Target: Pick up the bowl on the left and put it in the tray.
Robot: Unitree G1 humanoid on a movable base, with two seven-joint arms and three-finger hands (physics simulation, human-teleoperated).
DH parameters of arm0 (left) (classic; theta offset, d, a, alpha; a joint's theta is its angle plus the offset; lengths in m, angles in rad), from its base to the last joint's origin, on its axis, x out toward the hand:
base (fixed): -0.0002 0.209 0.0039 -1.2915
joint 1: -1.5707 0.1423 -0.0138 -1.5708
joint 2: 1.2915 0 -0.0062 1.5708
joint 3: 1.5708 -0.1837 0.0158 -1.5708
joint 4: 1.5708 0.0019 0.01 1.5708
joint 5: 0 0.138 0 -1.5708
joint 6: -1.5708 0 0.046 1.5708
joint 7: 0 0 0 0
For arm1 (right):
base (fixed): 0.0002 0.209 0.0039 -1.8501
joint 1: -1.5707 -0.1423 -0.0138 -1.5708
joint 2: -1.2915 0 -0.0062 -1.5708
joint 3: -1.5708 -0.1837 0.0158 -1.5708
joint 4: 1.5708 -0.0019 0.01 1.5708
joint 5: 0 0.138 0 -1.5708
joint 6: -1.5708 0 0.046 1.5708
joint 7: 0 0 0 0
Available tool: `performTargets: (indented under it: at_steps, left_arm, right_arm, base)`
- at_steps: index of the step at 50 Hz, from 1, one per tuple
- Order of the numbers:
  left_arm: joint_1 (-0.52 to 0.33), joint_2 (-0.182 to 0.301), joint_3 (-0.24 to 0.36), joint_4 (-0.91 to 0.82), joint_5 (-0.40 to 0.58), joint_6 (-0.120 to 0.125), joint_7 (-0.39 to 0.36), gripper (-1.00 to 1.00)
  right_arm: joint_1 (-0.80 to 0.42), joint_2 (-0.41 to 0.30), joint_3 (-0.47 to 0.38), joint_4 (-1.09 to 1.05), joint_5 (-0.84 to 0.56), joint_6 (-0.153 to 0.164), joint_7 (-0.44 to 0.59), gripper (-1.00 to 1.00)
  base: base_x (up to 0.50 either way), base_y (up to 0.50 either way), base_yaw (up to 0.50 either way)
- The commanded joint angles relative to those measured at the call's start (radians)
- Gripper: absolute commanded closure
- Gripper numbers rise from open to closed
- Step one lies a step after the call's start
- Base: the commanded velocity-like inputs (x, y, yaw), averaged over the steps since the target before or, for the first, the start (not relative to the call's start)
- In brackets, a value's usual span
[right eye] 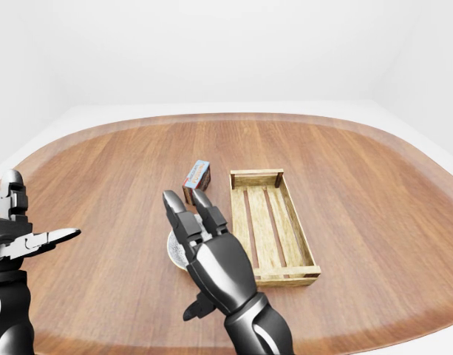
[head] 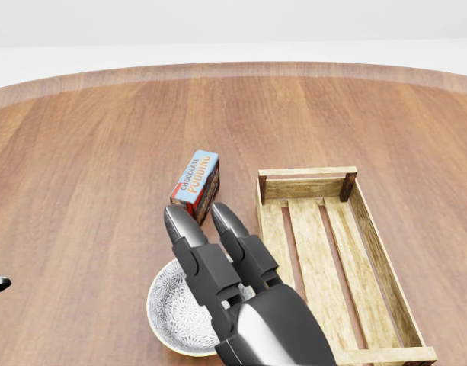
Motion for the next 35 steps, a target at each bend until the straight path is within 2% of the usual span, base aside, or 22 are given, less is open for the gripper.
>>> performTargets:
  at_steps: [1, 15, 23, 35]
  left_arm:
    - [-0.001, 0.001, 0.002, 0.0, -0.003, 0.0, 0.001, -1.0]
    - [0.0, 0.002, 0.005, -0.004, -0.004, 0.0, 0.002, -1.0]
    - [-0.002, 0.002, 0.003, -0.003, -0.004, 0.0, 0.003, -1.0]
    - [-0.007, 0.006, 0.001, -0.003, -0.005, 0.0, 0.007, -1.0]
  right_arm:
    - [-0.011, 0.016, 0.038, 0.03, -0.108, 0.0, 0.049, -1.0]
    - [-0.089, 0.076, -0.057, 0.16, -0.099, 0.0, 0.088, -1.0]
    - [-0.097, 0.09, -0.088, 0.266, -0.04, 0.0, 0.036, -1.0]
    - [-0.089, 0.087, -0.051, 0.272, -0.085, 0.0, 0.059, -1.0]
  base:
    - [0.0, 0.0, 0.0]
    - [0.0, 0.0, 0.0]
    - [0.0, 0.0, 0.0]
    - [0.0, 0.0, 0.0]
